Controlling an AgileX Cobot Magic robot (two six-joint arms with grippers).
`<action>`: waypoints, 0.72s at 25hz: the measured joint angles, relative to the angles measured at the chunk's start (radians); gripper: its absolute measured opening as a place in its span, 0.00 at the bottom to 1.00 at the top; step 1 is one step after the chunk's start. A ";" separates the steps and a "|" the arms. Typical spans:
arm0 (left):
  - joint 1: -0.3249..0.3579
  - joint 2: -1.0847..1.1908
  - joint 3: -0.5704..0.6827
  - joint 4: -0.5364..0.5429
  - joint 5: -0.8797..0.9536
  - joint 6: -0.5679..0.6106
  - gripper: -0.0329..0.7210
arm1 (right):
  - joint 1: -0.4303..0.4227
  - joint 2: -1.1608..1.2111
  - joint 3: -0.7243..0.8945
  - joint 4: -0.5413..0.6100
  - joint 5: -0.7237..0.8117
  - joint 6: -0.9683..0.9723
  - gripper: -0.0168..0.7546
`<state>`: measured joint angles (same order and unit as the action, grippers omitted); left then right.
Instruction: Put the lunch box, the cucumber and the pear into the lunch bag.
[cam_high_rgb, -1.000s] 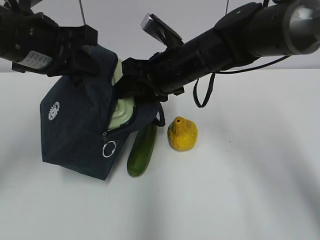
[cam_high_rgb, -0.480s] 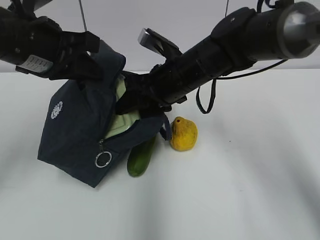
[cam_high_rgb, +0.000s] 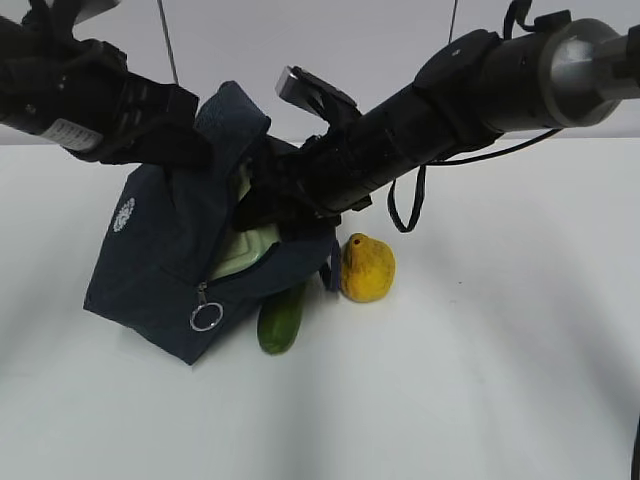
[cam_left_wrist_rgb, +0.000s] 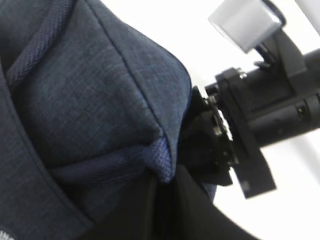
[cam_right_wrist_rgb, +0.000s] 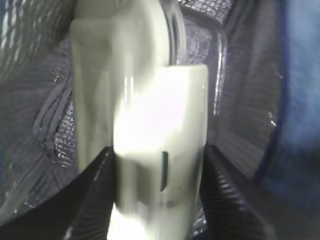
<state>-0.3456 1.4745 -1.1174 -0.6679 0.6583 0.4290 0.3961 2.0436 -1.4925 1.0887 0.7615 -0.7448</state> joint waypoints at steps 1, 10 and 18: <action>0.000 0.000 0.000 -0.007 0.005 0.012 0.05 | 0.000 0.000 0.000 0.000 -0.012 -0.002 0.52; 0.000 0.000 0.000 -0.025 0.018 0.050 0.05 | 0.000 0.004 0.000 -0.139 -0.081 0.045 0.52; 0.000 0.000 0.000 -0.081 0.015 0.108 0.05 | 0.000 0.004 0.000 -0.032 -0.097 0.012 0.52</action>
<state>-0.3456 1.4745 -1.1174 -0.7487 0.6733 0.5371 0.3959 2.0481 -1.4925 1.0564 0.6645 -0.7333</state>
